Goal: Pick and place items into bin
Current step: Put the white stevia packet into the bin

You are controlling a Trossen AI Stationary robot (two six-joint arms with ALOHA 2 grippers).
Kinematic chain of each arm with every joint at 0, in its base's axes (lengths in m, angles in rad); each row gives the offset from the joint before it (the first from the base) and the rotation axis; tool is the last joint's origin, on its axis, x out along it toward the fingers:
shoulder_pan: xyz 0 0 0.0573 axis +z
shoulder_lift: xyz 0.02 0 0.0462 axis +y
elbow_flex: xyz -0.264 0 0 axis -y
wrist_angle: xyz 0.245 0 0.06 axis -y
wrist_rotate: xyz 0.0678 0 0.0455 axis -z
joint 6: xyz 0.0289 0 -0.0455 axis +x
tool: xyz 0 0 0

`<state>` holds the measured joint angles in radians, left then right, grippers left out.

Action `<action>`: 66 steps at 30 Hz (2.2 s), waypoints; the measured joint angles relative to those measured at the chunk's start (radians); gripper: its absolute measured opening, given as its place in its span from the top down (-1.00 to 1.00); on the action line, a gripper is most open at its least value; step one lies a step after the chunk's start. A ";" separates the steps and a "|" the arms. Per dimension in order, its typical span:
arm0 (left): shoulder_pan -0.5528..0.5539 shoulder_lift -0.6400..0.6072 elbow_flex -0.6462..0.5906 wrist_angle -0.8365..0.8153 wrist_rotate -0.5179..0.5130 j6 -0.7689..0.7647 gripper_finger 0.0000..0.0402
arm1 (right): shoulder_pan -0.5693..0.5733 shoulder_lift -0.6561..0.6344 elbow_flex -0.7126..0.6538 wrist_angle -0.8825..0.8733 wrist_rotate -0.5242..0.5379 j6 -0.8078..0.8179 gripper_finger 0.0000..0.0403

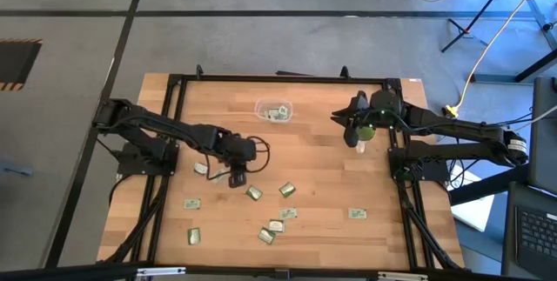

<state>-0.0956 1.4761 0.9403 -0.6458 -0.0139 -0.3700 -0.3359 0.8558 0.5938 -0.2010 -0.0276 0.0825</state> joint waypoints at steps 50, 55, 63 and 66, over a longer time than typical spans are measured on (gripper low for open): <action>-0.161 -0.241 -0.363 -0.315 -0.028 -0.725 0.44 | 0.004 0.005 0.000 0.018 -0.003 0.013 0.59; -0.177 -0.237 -0.363 -0.307 -0.039 -0.726 0.45 | 0.004 0.005 0.000 0.017 -0.003 0.019 0.59; -0.178 -0.188 -0.364 -0.299 -0.039 -0.716 0.47 | 0.004 0.005 0.000 0.017 -0.003 0.018 0.59; -0.178 -0.170 -0.364 -0.295 -0.040 -0.716 0.47 | 0.004 0.005 0.000 0.017 -0.003 0.018 0.59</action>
<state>-0.2733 1.3059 0.5764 -0.9411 -0.0537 -1.0863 -0.3317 0.8608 0.5938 -0.1837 -0.0307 0.1009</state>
